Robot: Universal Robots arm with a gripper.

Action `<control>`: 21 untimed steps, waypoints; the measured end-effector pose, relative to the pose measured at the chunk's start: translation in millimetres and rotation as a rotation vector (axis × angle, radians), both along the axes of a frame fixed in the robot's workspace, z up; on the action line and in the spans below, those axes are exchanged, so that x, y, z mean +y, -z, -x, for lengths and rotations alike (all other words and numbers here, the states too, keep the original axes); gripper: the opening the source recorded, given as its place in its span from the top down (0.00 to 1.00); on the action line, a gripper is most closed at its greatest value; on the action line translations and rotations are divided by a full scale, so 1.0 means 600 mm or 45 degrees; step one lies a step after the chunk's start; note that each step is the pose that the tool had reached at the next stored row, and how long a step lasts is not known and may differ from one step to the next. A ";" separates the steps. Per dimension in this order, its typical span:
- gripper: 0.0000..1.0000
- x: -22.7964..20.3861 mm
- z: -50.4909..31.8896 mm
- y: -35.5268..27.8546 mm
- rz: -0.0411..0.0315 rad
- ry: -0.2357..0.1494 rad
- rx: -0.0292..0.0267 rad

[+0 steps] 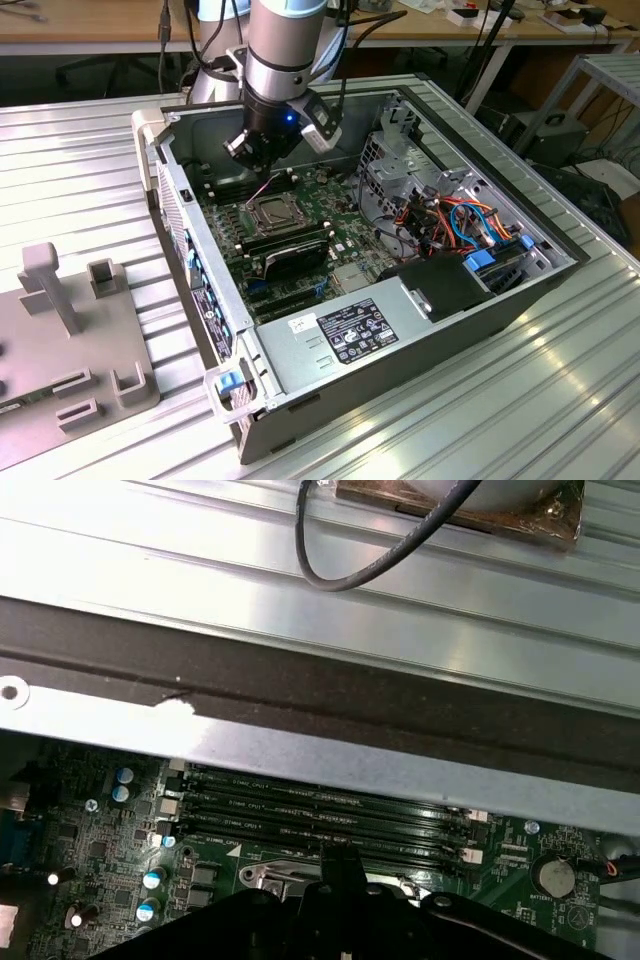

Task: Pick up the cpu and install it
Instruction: 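Install the first cpu locking lever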

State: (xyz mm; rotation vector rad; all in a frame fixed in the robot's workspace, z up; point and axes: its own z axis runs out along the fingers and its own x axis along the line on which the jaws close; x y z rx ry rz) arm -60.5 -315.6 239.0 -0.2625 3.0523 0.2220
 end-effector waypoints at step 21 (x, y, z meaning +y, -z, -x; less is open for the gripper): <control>0.89 -0.0001 -0.008 0.013 -0.0001 0.000 0.0003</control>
